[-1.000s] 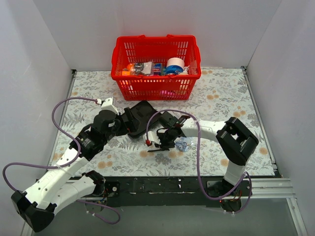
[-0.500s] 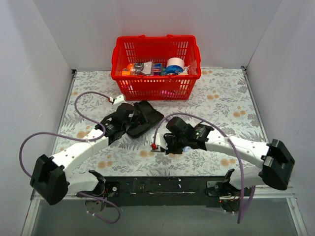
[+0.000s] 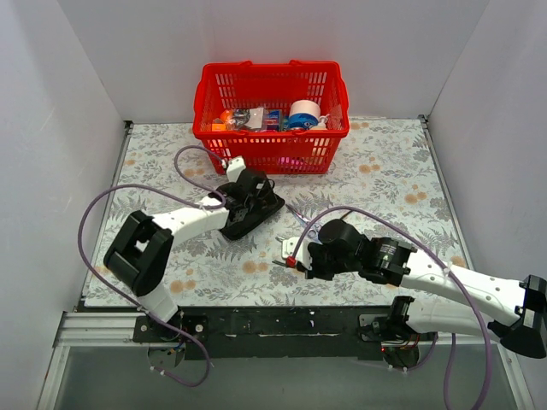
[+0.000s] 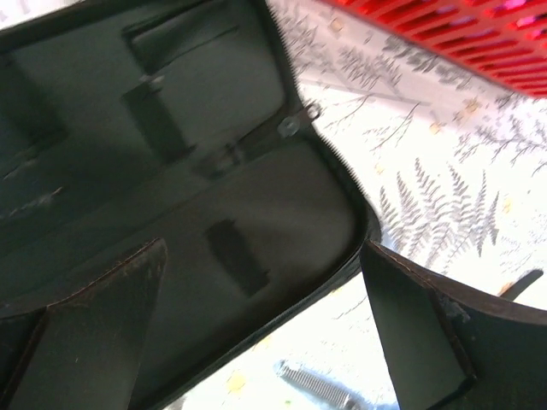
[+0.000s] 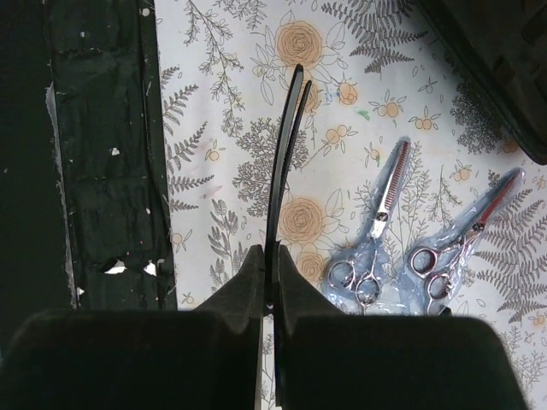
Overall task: Sort the hair-cutting tools
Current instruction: Move the hairdressing tool bag to the center of the board.
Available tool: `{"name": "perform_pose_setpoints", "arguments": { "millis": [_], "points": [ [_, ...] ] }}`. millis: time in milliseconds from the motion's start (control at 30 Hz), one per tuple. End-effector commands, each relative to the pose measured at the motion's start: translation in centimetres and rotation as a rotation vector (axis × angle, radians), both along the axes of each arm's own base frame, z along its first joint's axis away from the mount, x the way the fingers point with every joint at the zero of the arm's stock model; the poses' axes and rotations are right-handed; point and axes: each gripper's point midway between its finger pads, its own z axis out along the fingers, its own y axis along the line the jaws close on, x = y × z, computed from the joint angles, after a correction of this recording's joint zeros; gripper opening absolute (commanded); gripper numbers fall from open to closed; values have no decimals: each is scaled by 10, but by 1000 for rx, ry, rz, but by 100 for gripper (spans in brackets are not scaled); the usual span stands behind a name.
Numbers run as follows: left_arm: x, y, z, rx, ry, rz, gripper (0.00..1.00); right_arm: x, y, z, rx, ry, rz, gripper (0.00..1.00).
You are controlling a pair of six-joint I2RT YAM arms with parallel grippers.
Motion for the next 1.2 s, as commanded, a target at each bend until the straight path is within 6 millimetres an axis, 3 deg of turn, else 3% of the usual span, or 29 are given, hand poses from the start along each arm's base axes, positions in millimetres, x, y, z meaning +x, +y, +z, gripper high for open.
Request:
{"name": "perform_pose_setpoints", "arguments": {
  "millis": [0, 167, 300, 467, 667, 967, 1167],
  "points": [
    [26, -19, 8, 9, -35, 7, 98, 0, 2, -4, 9, 2, -52, 1],
    [34, -24, -28, 103, 52, 48, 98, -3, 1, -8, -4, 5, -69, 1],
    [26, -21, -49, 141, 109, 58, 98, -10, 0, 3, 51, 2, -51, 1],
    [10, -10, -62, 182, 161, 111, 98, -13, -4, 3, 49, 9, -59, 1],
    [-26, 1, -81, 256, 235, 109, 98, -18, -3, -1, 44, 30, -56, 1],
    [-82, -15, -94, 293, 283, -34, 95, -26, -2, -6, 31, 66, -70, 1],
    [-115, -14, -105, 292, 322, -113, 91, -31, -2, -6, 39, 78, -69, 1]
  ]
}}
